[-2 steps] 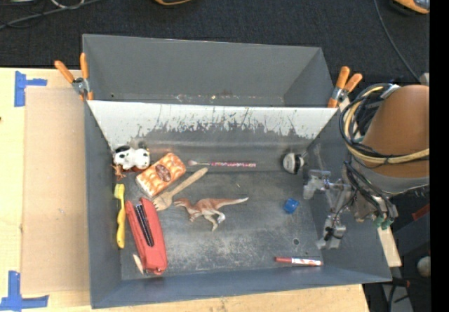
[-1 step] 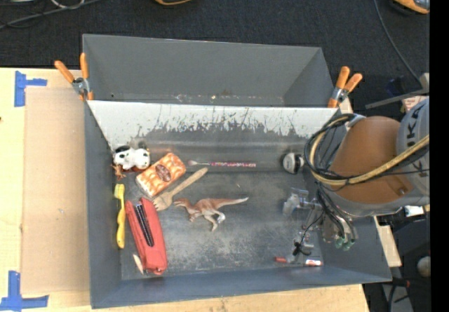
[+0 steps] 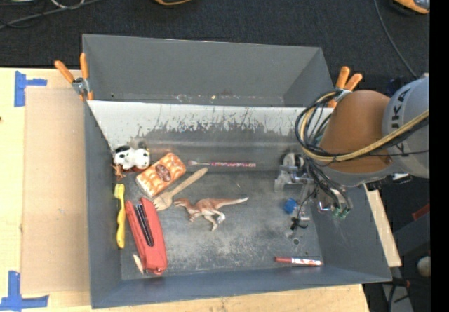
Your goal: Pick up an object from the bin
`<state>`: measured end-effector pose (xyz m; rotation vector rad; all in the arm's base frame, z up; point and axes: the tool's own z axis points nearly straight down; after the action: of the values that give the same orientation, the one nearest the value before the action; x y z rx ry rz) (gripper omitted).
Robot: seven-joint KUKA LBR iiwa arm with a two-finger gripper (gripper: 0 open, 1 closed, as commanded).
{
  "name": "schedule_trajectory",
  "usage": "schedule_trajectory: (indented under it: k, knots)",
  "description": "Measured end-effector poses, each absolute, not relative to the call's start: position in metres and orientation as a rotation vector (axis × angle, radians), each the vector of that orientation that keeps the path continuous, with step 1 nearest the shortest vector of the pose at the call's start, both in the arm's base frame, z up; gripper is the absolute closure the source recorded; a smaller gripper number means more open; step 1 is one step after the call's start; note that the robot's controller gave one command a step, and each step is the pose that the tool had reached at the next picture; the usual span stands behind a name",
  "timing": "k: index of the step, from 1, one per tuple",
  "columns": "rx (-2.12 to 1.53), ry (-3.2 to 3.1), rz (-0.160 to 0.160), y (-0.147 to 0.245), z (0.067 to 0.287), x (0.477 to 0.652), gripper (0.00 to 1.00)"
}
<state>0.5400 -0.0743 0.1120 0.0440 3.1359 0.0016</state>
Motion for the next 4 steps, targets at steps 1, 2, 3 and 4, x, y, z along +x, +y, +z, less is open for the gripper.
schedule_trajectory:
  k: [1, 2, 3, 4]
  knots:
    - [0.166, 3.142, 0.005, -0.007, 0.114, 0.55, 0.0]
    - [0.036, 3.138, 0.0, 0.042, 0.136, 0.545, 0.0]
    - [0.197, 3.132, 0.005, 0.066, 0.109, 0.556, 0.0]
    - [0.24, 3.125, 0.005, 0.07, 0.07, 0.572, 1.0]
